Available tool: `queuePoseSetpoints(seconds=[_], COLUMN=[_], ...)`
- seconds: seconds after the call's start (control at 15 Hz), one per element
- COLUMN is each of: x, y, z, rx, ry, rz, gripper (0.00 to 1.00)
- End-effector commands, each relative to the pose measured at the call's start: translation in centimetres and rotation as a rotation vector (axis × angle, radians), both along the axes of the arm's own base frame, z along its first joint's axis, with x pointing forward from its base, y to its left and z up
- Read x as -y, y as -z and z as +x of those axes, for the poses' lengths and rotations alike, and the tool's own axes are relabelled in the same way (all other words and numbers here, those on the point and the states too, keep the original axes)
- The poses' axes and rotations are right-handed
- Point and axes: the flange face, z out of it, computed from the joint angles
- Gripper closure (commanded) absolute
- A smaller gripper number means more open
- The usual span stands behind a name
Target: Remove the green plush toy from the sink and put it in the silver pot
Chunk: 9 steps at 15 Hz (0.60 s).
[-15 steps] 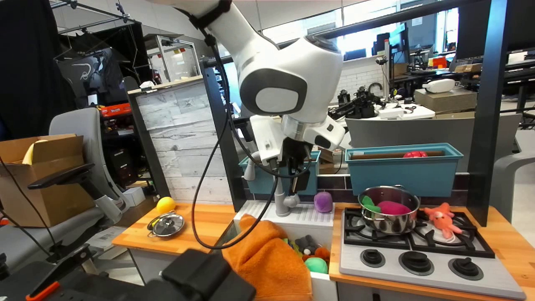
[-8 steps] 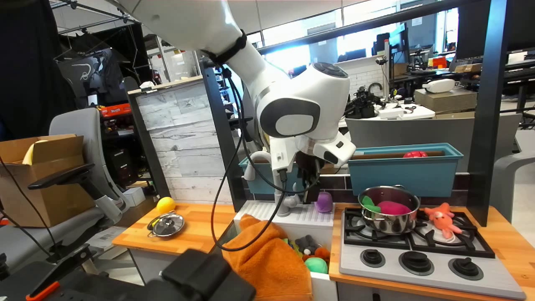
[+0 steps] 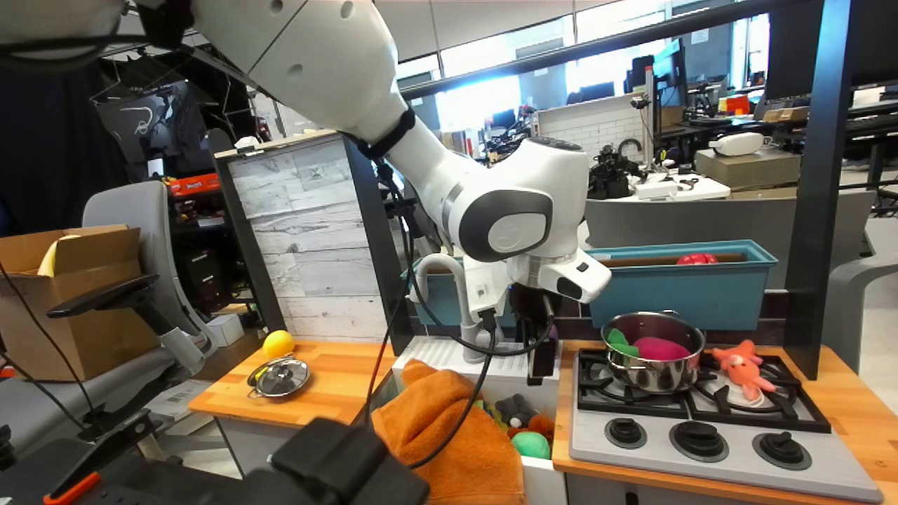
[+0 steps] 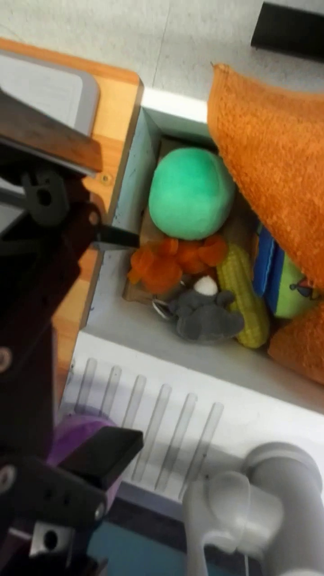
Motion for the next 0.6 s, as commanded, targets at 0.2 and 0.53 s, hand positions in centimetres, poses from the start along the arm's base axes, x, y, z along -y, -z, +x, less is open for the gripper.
queuePoseSetpoints(seconds=[0.2, 0.53], x=[-1.4, -4.7], y=[1.4, 3.7], z=[-1.2, 0.9], rx=[-0.357, -0.330], ry=[-0.056, -0.015], rz=[-0.013, 0.053], gripper=[0.00, 0.00])
